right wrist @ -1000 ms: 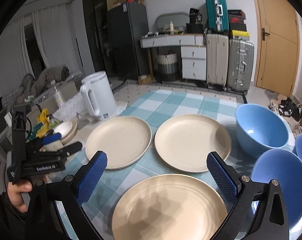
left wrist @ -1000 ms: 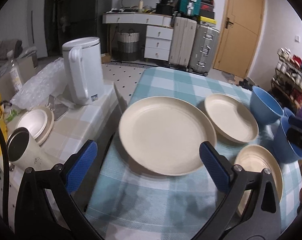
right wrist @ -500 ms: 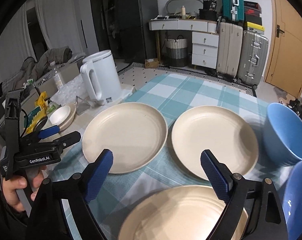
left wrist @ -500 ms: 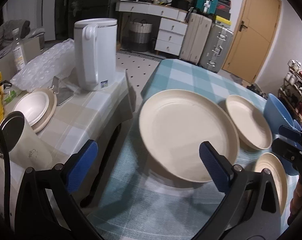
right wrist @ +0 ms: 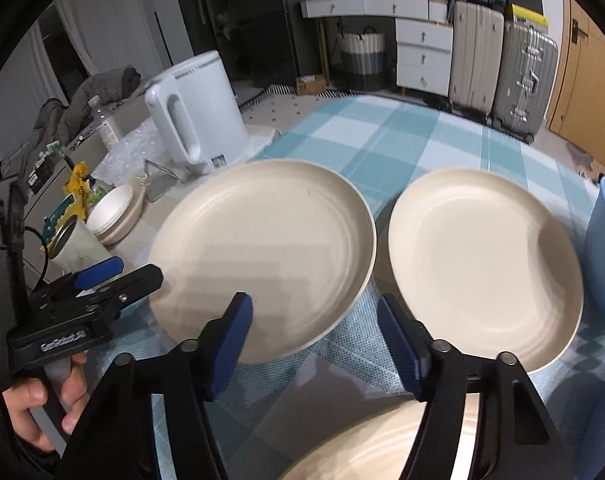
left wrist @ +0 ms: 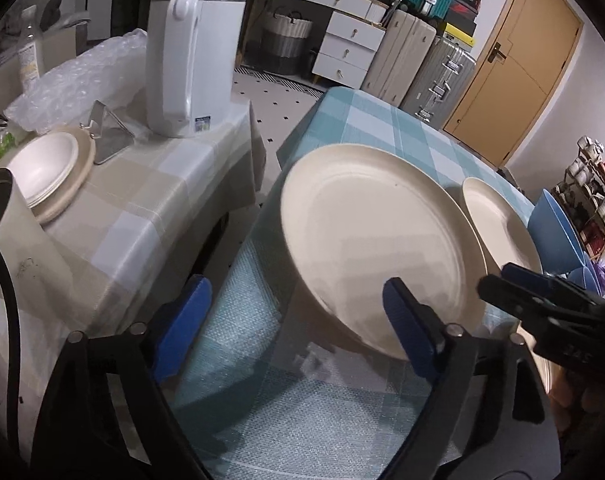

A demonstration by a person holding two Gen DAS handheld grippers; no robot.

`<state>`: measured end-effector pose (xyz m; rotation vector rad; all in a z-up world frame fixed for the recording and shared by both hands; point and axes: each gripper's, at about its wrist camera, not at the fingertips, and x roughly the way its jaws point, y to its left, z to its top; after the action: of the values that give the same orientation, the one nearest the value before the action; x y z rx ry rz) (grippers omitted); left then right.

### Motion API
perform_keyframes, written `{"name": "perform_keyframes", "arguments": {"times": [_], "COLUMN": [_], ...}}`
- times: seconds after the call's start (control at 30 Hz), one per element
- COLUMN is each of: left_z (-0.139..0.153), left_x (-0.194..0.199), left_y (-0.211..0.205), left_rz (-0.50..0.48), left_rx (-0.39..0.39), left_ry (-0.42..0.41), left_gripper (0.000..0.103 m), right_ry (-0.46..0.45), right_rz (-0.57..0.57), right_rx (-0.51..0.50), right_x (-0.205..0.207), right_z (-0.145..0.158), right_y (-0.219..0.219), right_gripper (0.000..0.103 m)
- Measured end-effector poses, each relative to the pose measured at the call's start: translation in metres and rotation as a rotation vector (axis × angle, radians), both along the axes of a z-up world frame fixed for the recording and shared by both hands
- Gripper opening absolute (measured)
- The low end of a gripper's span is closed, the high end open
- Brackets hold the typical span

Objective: Organize plates and bowls
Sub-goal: 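Close the left tool on the cream plate rim while the right tool grips it too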

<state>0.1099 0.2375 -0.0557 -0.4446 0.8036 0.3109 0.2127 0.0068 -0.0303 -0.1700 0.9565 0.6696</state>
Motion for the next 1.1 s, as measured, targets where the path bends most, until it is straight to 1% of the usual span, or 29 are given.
{"name": "perform_keyframes", "arguments": {"times": [0.07,0.1,0.13,0.17,0.2,0.23,0.27,0.33,0.37,0.5,0.63,0.83,0.97,1.03,1.1], "left_z": [-0.002,-0.003,-0.004,-0.006,-0.008,-0.009,-0.009,-0.01,-0.01,-0.01,-0.011,-0.012,-0.012,-0.011,-0.011], "left_x": [0.002,0.002,0.003,0.003,0.004,0.004,0.004,0.005,0.006,0.008,0.01,0.011,0.013,0.014,0.014], "left_y": [-0.003,-0.004,-0.005,-0.005,-0.006,-0.006,-0.007,-0.01,-0.011,-0.016,-0.018,-0.017,-0.018,-0.02,-0.02], "left_rz": [-0.008,-0.01,-0.011,-0.014,-0.018,-0.021,-0.019,-0.02,-0.024,-0.038,-0.048,-0.044,-0.045,-0.051,-0.056], "left_rx": [0.018,0.02,0.018,0.009,-0.003,-0.016,-0.017,-0.014,-0.009,-0.012,-0.01,-0.006,0.015,0.033,0.018], "left_ry": [0.013,0.017,0.021,0.023,0.024,0.027,0.026,0.028,0.028,0.029,0.026,0.019,0.022,0.026,0.019], "left_gripper": [0.079,0.076,0.071,0.069,0.064,0.06,0.06,0.05,0.049,0.042,0.037,0.035,0.035,0.033,0.03], "right_ry": [0.018,0.031,0.04,0.044,0.044,0.044,0.044,0.057,0.061,0.075,0.074,0.064,0.068,0.067,0.06], "right_rz": [-0.011,-0.02,-0.026,-0.029,-0.03,-0.031,-0.034,-0.042,-0.042,-0.039,-0.038,-0.052,-0.059,-0.06,-0.055], "right_rx": [-0.007,-0.011,-0.011,-0.006,0.0,-0.006,-0.015,-0.015,-0.016,-0.02,-0.02,-0.027,-0.029,-0.031,-0.033], "right_x": [0.005,0.008,0.011,0.011,0.013,0.014,0.016,0.019,0.02,0.021,0.021,0.024,0.028,0.03,0.029], "right_z": [-0.008,-0.013,-0.015,-0.016,-0.017,-0.018,-0.02,-0.022,-0.023,-0.027,-0.03,-0.032,-0.033,-0.034,-0.033], "right_y": [0.001,0.001,0.0,-0.003,-0.003,-0.003,-0.002,-0.002,-0.002,-0.002,-0.002,-0.001,0.0,0.0,0.001], "right_gripper": [0.056,0.055,0.051,0.048,0.048,0.043,0.038,0.033,0.03,0.028,0.027,0.027,0.027,0.027,0.027]}}
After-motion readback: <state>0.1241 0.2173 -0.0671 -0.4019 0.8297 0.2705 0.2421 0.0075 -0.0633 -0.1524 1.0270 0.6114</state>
